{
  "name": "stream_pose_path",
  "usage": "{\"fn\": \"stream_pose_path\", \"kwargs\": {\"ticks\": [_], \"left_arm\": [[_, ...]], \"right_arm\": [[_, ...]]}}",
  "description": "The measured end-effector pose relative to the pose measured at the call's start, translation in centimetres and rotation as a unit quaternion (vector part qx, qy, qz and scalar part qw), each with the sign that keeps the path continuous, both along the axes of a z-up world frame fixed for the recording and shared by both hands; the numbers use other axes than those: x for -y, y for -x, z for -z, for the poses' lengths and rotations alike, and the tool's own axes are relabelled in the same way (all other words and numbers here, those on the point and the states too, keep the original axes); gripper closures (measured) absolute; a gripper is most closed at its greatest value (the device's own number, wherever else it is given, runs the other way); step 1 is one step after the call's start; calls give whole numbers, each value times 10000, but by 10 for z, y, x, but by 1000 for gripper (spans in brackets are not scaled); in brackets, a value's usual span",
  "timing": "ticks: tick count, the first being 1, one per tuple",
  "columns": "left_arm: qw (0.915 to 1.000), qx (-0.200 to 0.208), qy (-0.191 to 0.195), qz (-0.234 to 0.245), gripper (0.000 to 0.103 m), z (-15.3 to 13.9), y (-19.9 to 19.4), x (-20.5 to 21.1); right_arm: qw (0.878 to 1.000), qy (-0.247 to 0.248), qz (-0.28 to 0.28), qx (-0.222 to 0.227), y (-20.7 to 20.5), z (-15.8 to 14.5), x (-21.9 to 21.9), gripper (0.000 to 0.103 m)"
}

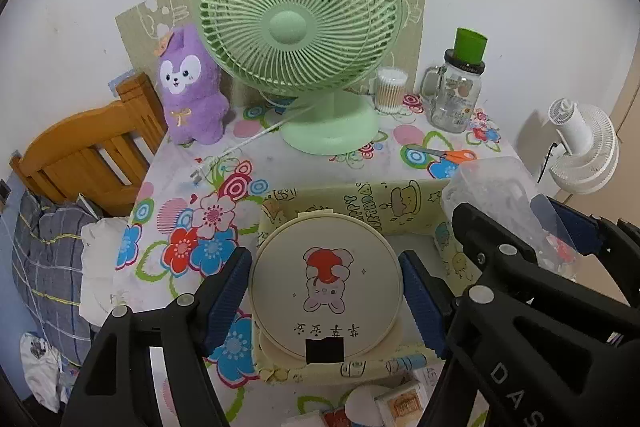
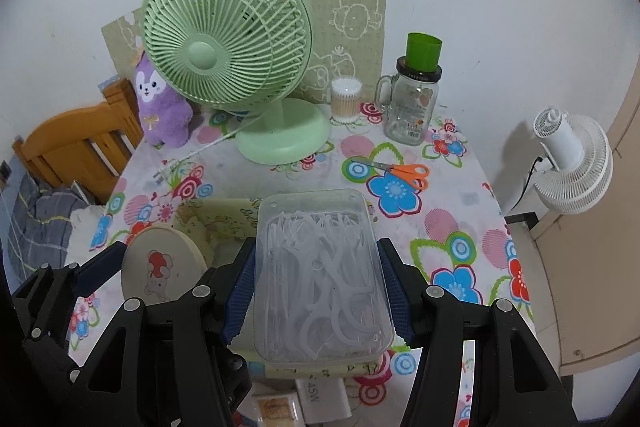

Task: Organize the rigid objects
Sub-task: 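Carry the floss box into the fabric basket and open the right tool while left holds disc, then lower the round disc into the basket and open the left tool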

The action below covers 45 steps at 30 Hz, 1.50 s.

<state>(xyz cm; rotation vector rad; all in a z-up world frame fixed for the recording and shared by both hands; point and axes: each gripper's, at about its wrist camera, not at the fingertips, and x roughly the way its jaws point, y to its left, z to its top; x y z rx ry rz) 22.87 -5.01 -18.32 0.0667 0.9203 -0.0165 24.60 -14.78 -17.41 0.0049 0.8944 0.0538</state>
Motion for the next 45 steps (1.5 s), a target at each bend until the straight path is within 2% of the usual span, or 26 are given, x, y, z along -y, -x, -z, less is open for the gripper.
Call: {"fn": "stream_pose_path", "kwargs": {"ticks": [8,17,23,27,32,36,45], "left_arm": [[9993,-360,-18,-64,26,27,-18,0],[9983,-575,-17,-98,26,54,-29,-1],[9985,-538,-112,-45,26,60,-38,3],[9986,-518,-58,-76,25,59,-43,2],[9984,-558,88,4,13,58,-45,2],[9982,-563,185,103,9,56,-43,2],[9987,-466,168,125,5,46,-34,1]], "right_arm": [[9998,98,12,-143,-19,24,0,41],[9986,59,-49,-523,-35,56,-2,41],[9974,-99,26,-711,-46,71,1,41],[9979,-76,39,-642,-52,72,1,41],[9978,-118,64,-644,-57,73,1,40],[9976,-178,12,-670,-57,72,0,28],[9971,-294,37,-704,-52,66,-3,18]]}}
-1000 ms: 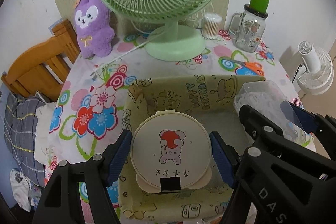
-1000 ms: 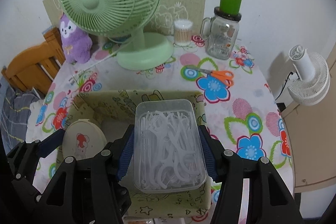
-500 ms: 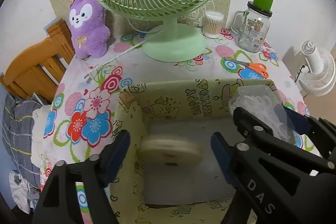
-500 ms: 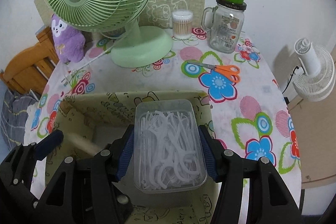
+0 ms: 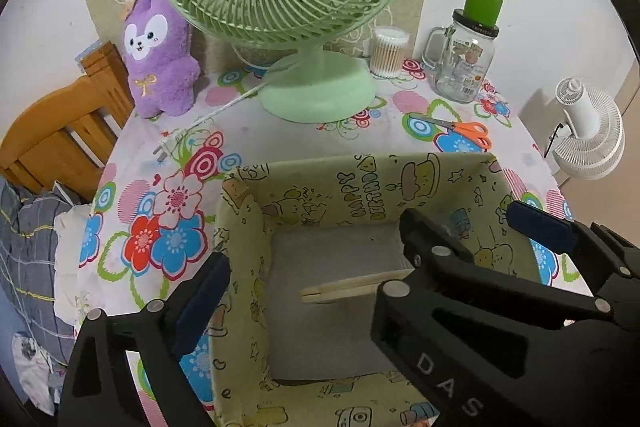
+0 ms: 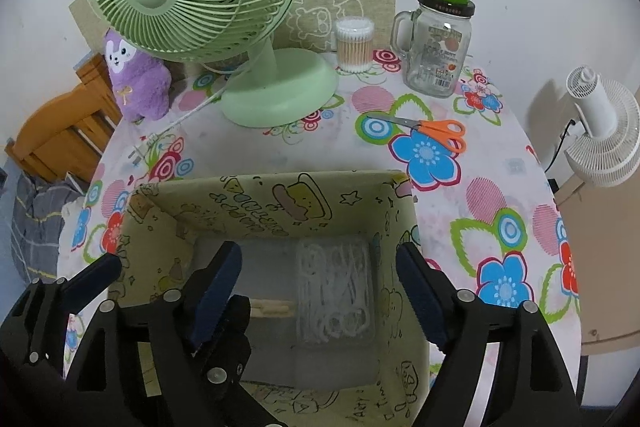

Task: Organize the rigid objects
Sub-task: 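Lower the round disc into the basket and open the left tool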

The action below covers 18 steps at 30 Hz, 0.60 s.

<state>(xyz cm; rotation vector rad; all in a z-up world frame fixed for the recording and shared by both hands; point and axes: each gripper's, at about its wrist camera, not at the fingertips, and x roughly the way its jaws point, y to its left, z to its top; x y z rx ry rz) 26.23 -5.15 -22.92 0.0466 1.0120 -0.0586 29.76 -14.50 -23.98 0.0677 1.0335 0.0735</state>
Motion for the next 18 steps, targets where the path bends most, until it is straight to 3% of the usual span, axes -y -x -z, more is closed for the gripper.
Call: {"fn": "stream_pose_path", "kwargs": {"ticks": [4,18], "left_arm": [[10000,62,23,-2,4,-7,6,-2],[9995,303,-4,51,3,-36,40,-1]], "right_arm": [[9999,36,49,104,8,-9,-1,11],[9994,92,104,316,42,-40,1,9]]}}
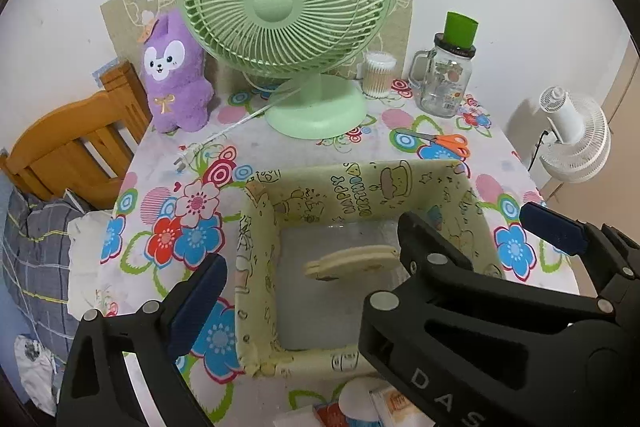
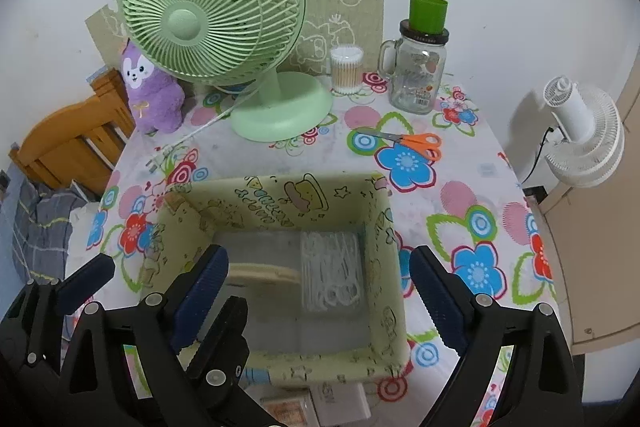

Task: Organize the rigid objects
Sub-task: 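Lower the round disc into the basket and open the left tool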

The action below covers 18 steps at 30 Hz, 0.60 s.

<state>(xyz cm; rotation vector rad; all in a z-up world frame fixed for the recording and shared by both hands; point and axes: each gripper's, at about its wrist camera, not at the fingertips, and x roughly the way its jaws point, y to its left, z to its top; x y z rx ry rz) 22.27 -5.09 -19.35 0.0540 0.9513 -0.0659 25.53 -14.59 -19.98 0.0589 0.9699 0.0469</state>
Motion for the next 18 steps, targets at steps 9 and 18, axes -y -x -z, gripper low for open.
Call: {"fn": "stream_pose_path", "kwargs": {"ticks": [9,18], "left_arm": [[10000,59,48,27,3,-18,23,0],[9999,145,54,75,2,-33,46,-1]], "right_arm": [[9999,87,11,115,26,-21,0,5],[9997,112,55,215,50,-39,-1,5]]}}
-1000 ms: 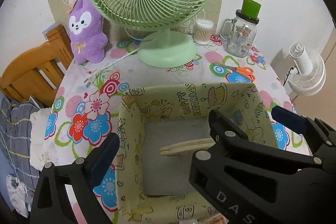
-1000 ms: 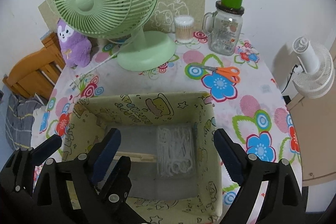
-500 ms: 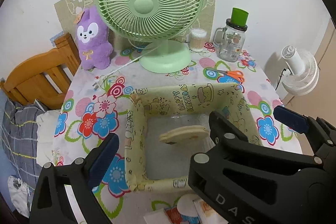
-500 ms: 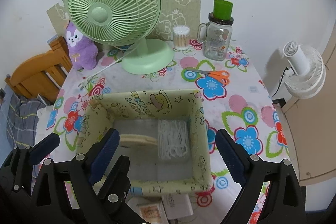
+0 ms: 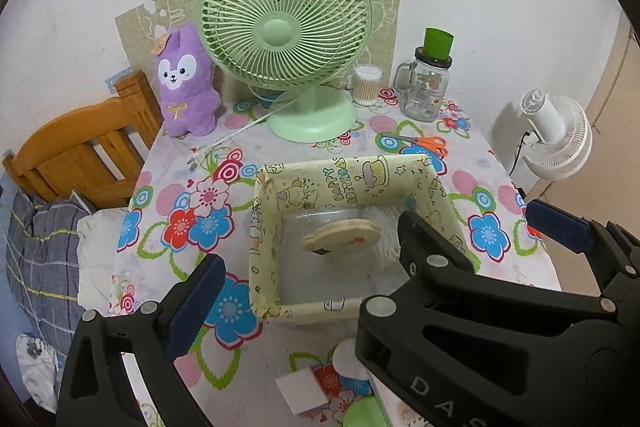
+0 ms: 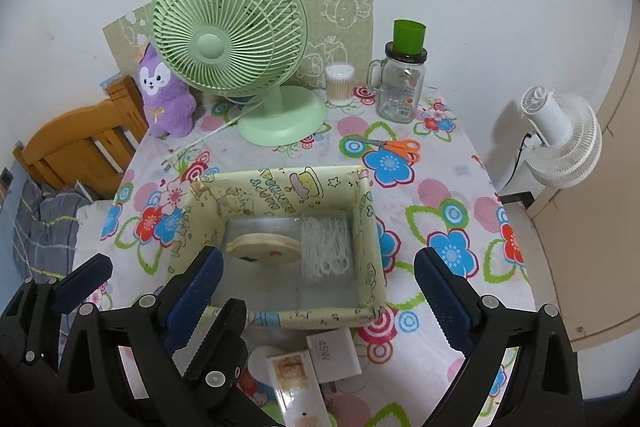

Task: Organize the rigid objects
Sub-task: 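Lower the round disc into the basket and open the left tool, then withdraw both tools from the basket toward the white devices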

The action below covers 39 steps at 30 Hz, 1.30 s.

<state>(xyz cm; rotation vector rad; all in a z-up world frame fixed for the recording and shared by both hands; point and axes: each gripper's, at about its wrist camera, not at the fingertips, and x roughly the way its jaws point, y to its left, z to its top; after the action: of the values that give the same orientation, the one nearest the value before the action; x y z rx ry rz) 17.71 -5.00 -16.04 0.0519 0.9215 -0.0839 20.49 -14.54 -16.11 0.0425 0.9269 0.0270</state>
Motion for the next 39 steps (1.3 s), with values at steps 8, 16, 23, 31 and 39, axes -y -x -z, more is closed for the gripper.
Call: {"fn": "stream_pose_path", "kwargs": {"ticks": [8,16,23,31,39], "left_arm": [[10000,91,-23,-12,2,-14,19,-2],[9998,161,-133,-13,2,-25,37,-5],[9998,129,-127,-50,2,-27,52,-8],[9999,112,-108,-49,2,-24,69,-7],[9999,25,-59,79,2,-8,82,-7]], "right_arm": [[10000,-27,6,61,18,-15,-1,5],[9999,-114,64,92,37,-24,-3,4],[9999,-61,63,104,52,-28,-5,4],[9999,-23,74,81,70,-26,-4,4],[9998,17,181,-29,87,-13,-2,4]]}}
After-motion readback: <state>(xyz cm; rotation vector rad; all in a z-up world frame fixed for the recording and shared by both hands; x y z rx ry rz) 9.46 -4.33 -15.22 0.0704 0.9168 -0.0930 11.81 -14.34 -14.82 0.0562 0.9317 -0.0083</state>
